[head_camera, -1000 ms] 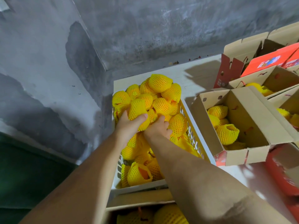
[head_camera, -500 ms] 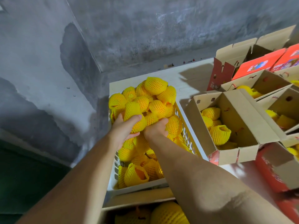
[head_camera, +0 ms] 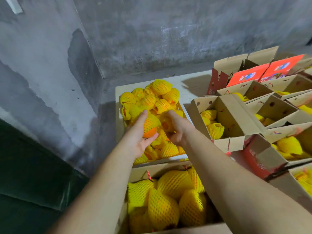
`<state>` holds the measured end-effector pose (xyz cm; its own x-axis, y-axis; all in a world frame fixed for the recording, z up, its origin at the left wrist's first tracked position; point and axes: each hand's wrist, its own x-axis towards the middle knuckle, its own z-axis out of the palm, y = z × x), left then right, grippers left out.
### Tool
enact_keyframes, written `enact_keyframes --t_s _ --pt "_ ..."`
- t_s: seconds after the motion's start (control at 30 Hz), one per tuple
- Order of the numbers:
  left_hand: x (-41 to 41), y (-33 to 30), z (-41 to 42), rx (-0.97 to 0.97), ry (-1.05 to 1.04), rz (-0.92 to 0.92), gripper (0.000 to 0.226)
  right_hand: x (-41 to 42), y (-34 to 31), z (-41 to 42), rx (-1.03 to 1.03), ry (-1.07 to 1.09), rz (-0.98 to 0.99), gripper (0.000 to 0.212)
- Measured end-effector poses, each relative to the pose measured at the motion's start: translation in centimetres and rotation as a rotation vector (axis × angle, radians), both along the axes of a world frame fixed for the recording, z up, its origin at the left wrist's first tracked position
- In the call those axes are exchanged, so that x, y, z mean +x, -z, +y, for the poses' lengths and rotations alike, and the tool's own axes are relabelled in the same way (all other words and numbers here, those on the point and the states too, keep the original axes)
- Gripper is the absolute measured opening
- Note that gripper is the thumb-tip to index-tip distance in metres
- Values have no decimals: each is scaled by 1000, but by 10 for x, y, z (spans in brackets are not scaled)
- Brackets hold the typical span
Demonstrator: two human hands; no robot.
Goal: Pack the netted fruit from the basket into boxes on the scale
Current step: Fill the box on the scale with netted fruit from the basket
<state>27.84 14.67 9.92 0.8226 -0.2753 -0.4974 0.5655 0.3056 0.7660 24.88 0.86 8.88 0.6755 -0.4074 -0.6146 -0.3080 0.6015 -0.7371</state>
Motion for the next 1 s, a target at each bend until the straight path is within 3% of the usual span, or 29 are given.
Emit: enact_keyframes --t_s 0.13,0.2,0.27,0.4,0.63,0.7,0.77,0.87,0.93,1.0 --pt "-59 -29 17 -174 42 -75 60 -60 -25 28 168 -71 -375 45" --pt "-90 -34 30 -216 40 -122 65 -90 -32 48 138 -42 -489 48" --pt "-119 -37 44 -257 46 -150 78 -118 -37 66 21 83 -456 52" --pt "-167 -32 66 -305 -8 -149 85 -163 -36 88 -129 159 -309 82" --pt "-216 -19 109 -233 -128 -75 88 -223 -29 85 -138 -1 -458 59" --pt "-224 -17 117 -105 -124 -162 84 -234 -29 77 -154 4 -444 52" --pt "-227 -19 120 167 5 -365 95 -243 -32 71 -155 30 -425 48" --pt "-221 -18 118 908 356 -665 118 -254 -34 67 -151 47 -419 53" --pt "-225 -21 118 1165 383 -723 106 -264 -35 64 -185 13 -414 61" --pt "-232 -20 119 1166 321 -770 81 -275 -34 61 -222 -57 -436 54"
